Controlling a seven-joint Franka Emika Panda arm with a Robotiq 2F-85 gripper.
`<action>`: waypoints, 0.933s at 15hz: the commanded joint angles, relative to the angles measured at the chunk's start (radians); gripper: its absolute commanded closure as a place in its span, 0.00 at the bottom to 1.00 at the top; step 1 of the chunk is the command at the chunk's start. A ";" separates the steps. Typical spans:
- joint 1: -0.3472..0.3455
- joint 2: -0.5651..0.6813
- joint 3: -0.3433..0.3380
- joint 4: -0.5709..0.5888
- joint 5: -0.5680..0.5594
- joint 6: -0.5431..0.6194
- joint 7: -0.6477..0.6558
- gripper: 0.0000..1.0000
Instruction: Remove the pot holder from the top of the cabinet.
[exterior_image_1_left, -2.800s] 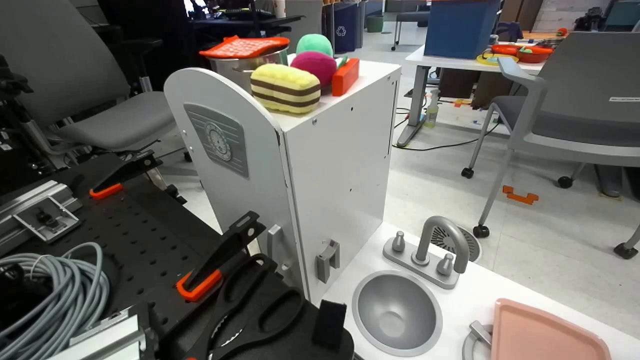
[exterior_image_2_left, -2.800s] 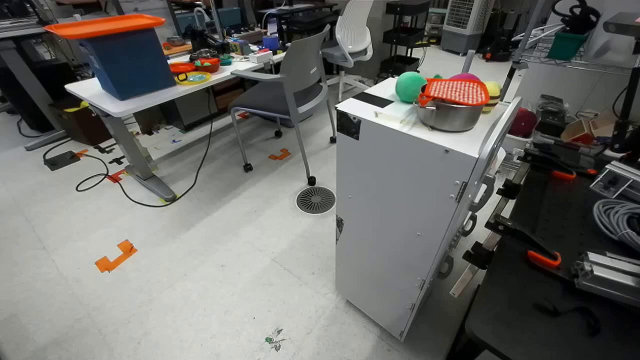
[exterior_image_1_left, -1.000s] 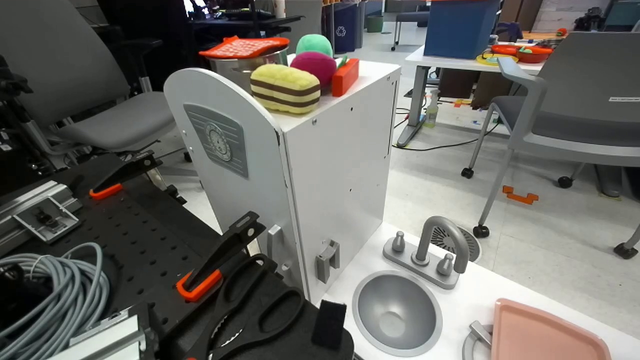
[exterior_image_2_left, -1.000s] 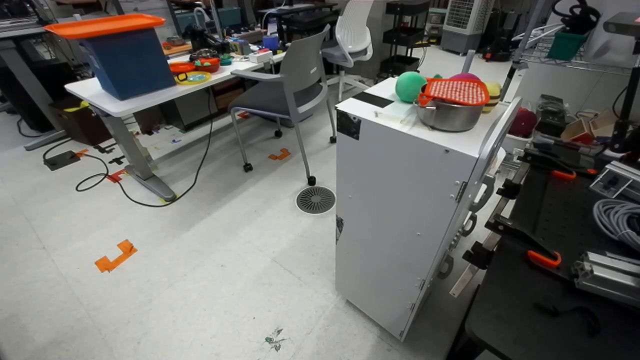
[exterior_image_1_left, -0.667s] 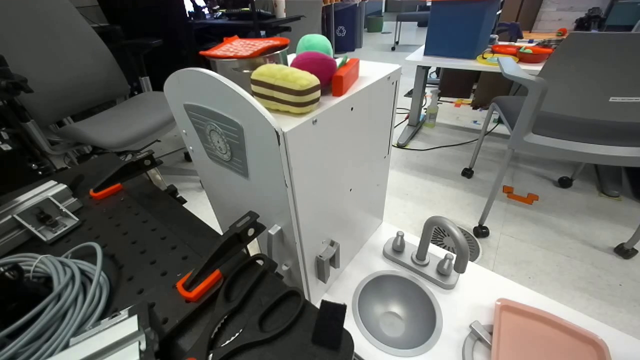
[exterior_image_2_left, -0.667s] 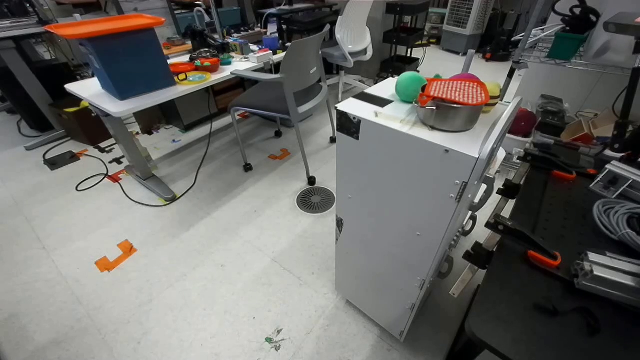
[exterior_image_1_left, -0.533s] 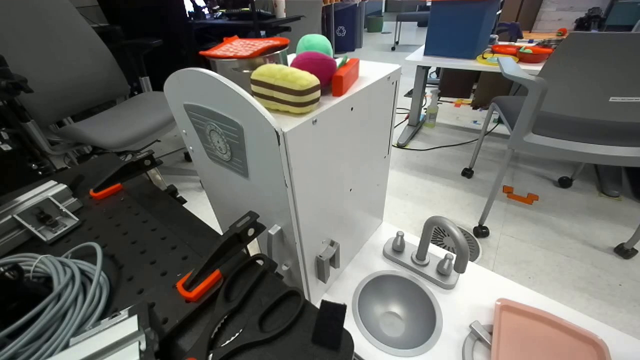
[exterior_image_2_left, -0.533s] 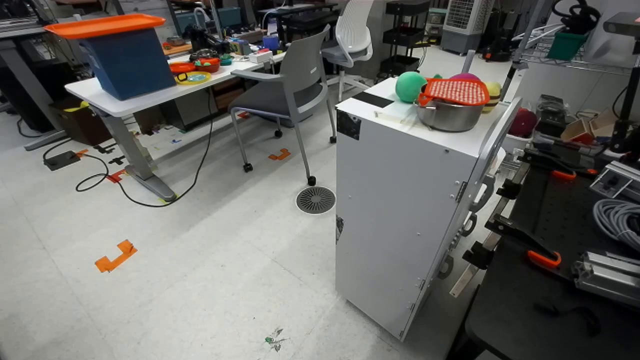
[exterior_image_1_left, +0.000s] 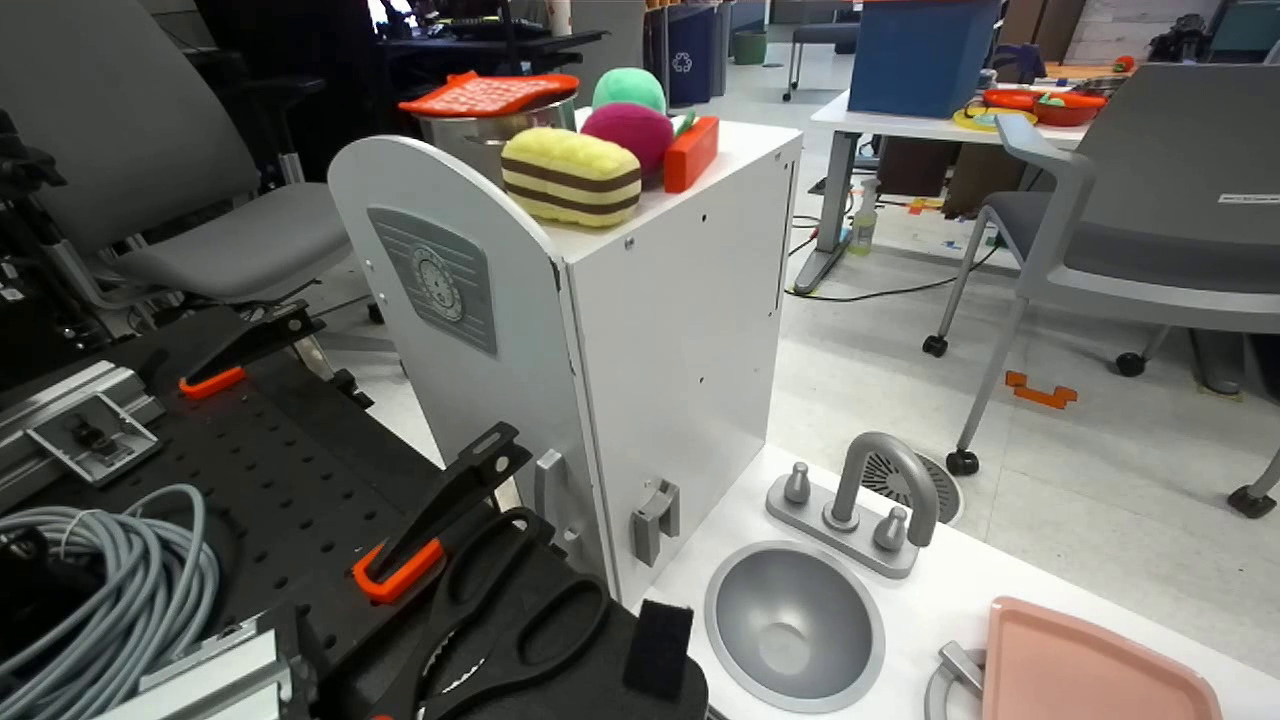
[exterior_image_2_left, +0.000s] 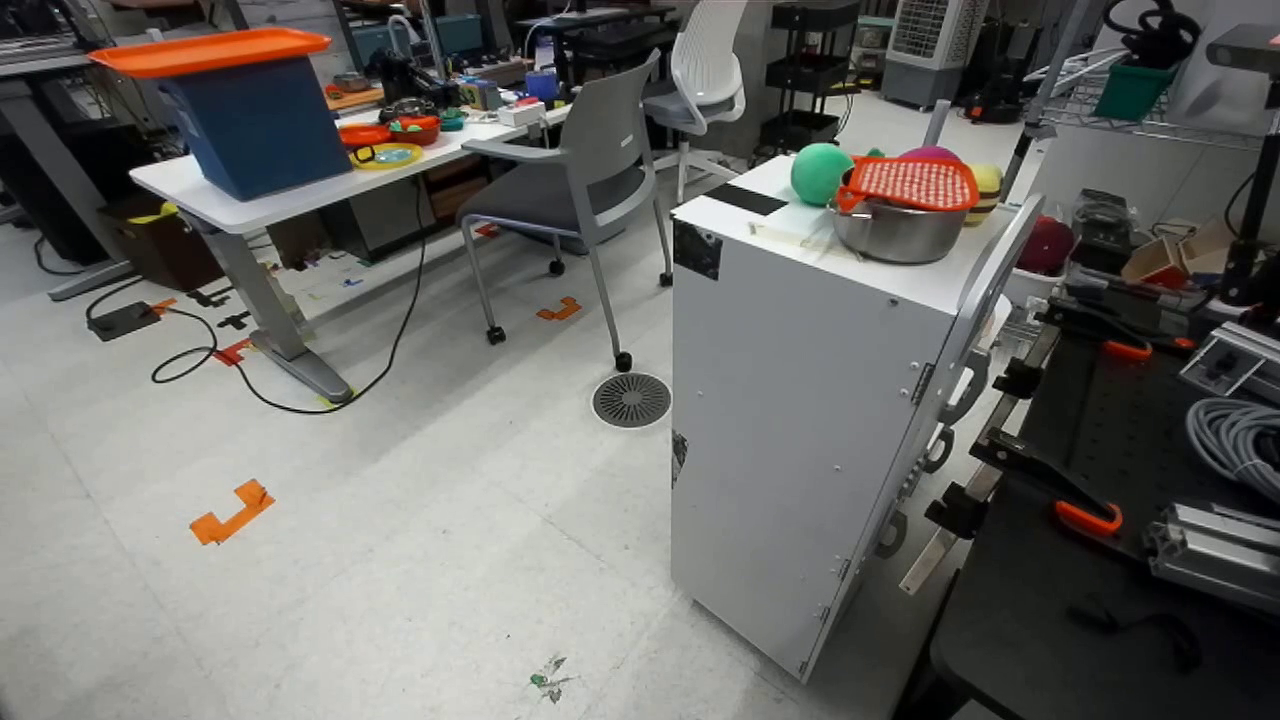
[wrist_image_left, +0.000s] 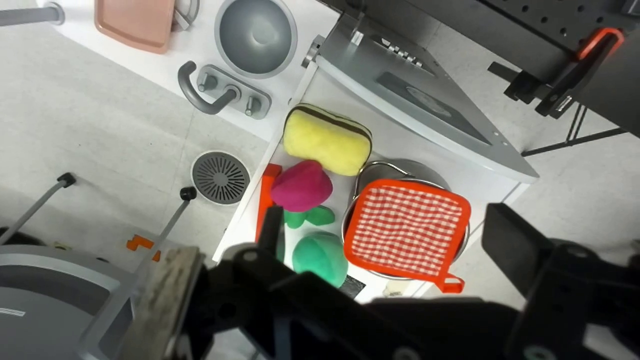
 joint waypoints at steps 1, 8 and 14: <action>0.009 0.015 0.010 0.006 -0.007 0.014 0.017 0.00; 0.068 0.123 0.097 0.060 -0.014 0.091 0.093 0.00; 0.064 0.210 0.177 0.084 -0.028 0.135 0.249 0.00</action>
